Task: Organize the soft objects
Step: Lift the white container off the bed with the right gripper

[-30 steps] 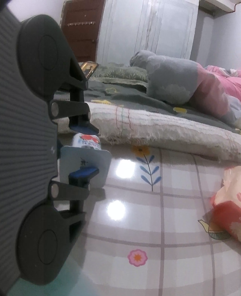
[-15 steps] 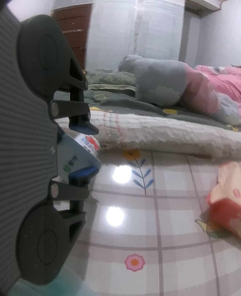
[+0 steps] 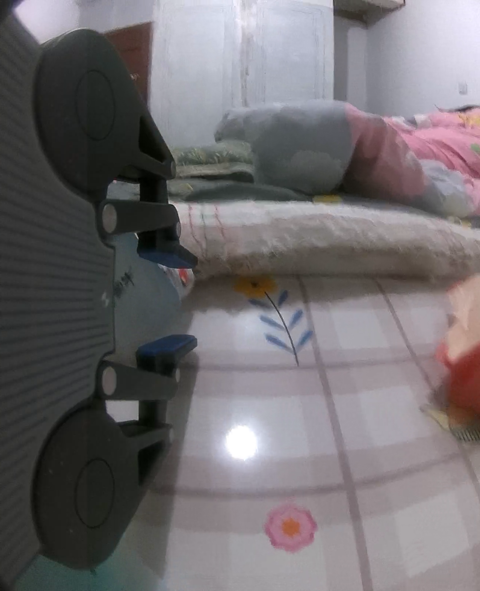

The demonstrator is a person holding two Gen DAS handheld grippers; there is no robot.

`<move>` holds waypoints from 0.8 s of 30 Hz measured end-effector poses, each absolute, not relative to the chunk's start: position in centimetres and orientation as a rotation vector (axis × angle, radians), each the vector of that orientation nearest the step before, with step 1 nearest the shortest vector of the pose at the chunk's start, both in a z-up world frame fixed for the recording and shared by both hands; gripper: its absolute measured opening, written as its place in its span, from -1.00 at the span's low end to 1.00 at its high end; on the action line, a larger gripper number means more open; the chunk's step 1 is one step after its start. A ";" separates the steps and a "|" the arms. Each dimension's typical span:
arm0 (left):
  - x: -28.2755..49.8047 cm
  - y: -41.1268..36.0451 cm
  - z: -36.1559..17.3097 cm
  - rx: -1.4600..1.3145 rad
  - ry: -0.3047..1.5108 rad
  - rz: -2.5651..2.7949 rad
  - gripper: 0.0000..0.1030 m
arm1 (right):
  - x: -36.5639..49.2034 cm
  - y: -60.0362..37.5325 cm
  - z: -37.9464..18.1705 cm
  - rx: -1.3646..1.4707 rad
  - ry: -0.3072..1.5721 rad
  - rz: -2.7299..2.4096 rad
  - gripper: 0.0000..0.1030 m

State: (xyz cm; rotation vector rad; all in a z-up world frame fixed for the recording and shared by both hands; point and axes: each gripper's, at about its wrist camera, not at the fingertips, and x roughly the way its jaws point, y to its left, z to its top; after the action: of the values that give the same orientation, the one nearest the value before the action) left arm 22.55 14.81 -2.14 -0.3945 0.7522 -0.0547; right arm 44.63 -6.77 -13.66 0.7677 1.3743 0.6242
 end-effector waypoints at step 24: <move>24.2 15.4 -3.1 -0.620 0.832 -0.092 -0.84 | 41.8 -11.9 -9.8 0.763 1.408 0.507 -0.27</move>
State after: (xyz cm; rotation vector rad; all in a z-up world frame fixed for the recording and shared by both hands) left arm 24.22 15.41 -3.07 -0.6200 0.8317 -0.0918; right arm 41.82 -11.93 -9.80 0.7634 1.4080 0.5066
